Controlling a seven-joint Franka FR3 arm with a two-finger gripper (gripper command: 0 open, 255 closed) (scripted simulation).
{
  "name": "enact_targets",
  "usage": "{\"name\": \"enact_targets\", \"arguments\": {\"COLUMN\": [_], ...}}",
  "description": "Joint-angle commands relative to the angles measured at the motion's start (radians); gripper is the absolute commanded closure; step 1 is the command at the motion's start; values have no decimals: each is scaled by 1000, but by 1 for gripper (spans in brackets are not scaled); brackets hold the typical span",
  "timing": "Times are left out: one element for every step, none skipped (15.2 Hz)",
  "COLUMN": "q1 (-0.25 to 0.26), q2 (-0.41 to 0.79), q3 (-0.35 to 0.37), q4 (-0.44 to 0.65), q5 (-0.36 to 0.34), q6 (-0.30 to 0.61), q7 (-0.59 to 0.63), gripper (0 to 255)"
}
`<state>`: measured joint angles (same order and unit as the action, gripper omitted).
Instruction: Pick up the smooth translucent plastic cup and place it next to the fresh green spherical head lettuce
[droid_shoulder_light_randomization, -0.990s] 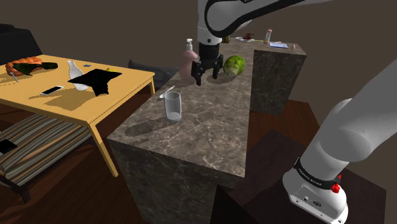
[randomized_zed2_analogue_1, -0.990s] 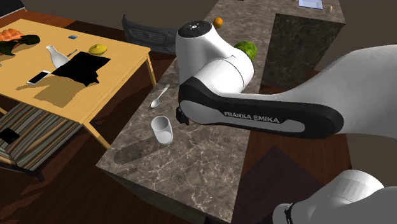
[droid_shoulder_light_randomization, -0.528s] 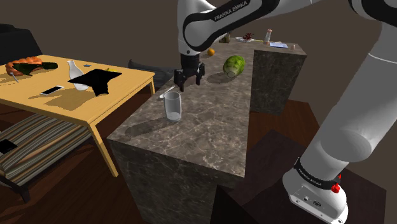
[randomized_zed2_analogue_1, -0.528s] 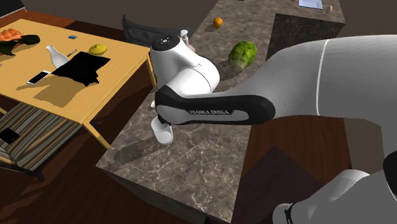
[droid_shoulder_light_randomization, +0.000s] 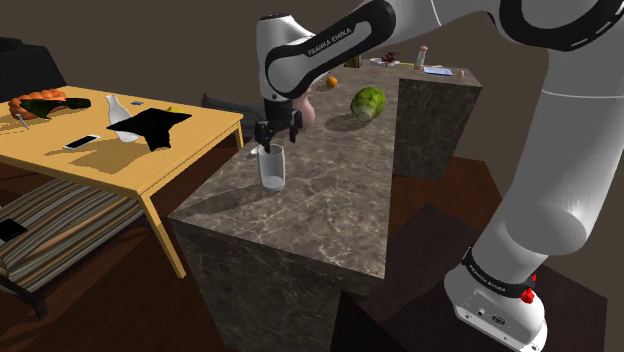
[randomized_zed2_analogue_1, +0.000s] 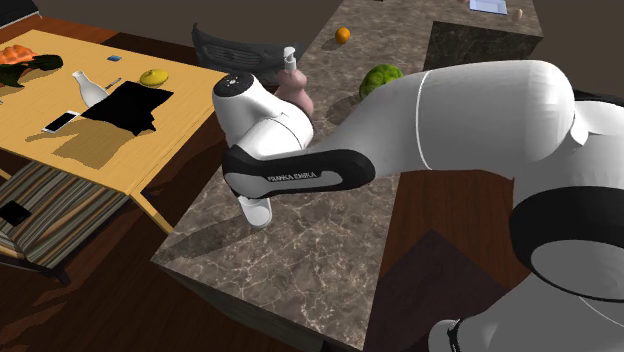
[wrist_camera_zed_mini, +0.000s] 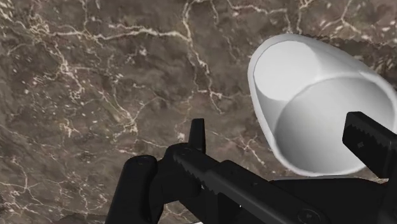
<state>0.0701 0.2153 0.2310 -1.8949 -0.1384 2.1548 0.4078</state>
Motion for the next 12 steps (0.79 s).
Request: {"name": "enact_targets", "arguments": {"q1": [2, 2, 2, 2, 2, 2, 2, 2, 2, 2, 2, 2], "q2": [16, 22, 29, 40, 40, 40, 40, 40, 40, 40, 40, 40], "q3": [-1, -2, -3, -5, -5, -5, -5, -5, -5, -5, -5, -5], "q4": [-13, -18, -23, -30, -30, -30, -30, -30, -30, -30, -30, -30], "q5": [-7, -9, -12, -17, -17, -17, -17, -17, -17, -17, -17, -17], "q6": [29, 41, 52, 70, 70, 70, 70, 70, 70, 70, 70, 70], "q7": [7, 8, 10, 13, 13, 13, 13, 13, 13, 13, 13, 13], "gripper": [0, 0, 0, 0, 0, 0, 0, 0, 0, 0, 0, 0]}}
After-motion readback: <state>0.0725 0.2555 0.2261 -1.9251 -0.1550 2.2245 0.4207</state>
